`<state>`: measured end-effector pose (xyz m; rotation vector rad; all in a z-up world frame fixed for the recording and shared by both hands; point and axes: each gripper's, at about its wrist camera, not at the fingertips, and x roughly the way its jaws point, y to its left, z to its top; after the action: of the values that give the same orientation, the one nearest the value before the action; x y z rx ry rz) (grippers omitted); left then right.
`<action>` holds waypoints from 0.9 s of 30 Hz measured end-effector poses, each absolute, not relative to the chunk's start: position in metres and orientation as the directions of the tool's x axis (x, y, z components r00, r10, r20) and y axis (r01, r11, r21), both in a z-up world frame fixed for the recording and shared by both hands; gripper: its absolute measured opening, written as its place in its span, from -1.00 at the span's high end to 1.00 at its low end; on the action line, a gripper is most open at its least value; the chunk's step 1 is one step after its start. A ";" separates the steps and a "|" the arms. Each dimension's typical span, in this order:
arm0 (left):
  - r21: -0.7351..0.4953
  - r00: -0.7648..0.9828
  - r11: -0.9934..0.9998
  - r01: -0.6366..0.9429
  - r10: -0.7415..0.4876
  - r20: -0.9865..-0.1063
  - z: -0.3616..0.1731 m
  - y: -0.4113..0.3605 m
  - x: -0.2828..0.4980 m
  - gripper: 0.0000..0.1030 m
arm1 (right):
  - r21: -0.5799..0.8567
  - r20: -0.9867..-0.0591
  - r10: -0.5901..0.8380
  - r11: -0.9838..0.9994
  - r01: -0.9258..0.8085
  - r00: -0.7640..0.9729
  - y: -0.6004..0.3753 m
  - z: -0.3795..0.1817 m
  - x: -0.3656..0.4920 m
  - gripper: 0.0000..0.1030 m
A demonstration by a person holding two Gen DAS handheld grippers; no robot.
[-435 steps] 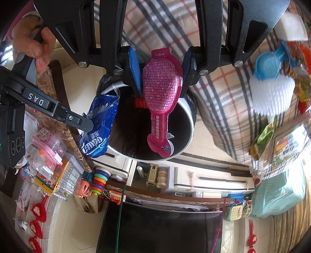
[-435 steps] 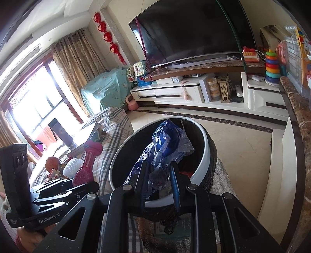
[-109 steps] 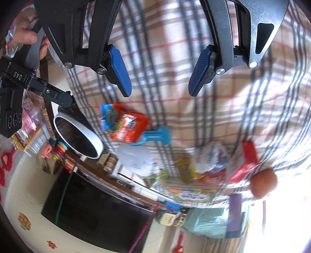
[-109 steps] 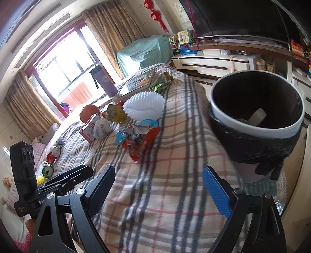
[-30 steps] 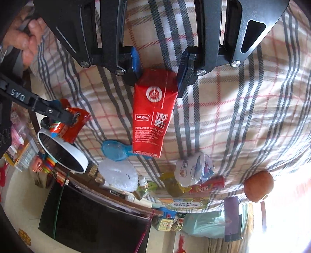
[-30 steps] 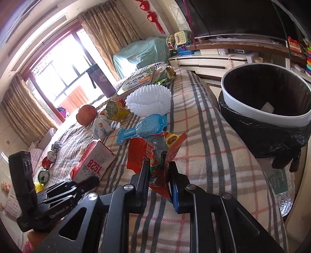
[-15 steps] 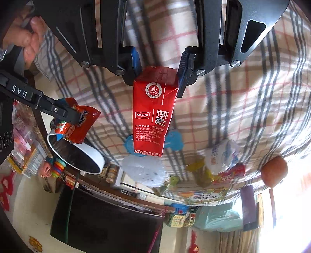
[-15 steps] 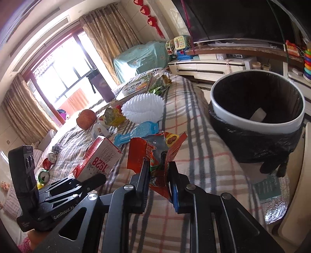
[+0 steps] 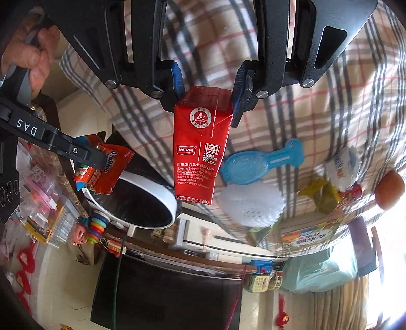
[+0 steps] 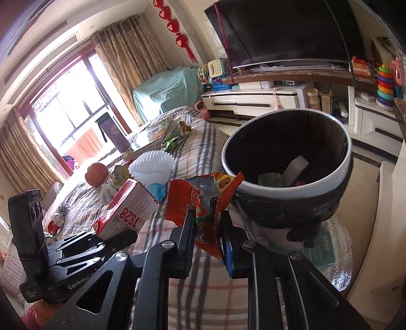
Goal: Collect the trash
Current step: 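Lift the red box and snack bag and carry them over the trash bin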
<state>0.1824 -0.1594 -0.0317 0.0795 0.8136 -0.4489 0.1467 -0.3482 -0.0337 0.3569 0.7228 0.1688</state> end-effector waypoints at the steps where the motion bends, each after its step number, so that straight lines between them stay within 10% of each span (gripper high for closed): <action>1: -0.101 0.598 0.901 0.422 -0.360 -0.716 -0.030 -0.163 0.183 0.40 | 0.373 -0.615 0.267 0.928 -0.025 0.742 -0.351 -0.032 0.147 0.62; 27: -0.063 0.577 0.842 0.535 -0.419 -0.701 -0.003 -0.242 0.210 0.40 | 0.299 -0.624 0.137 0.952 0.073 0.769 -0.422 -0.012 0.174 0.62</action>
<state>0.2103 -0.2419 -0.0031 0.1625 0.7754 -0.5614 0.1739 -0.4221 -0.0115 0.3169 0.6956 0.0354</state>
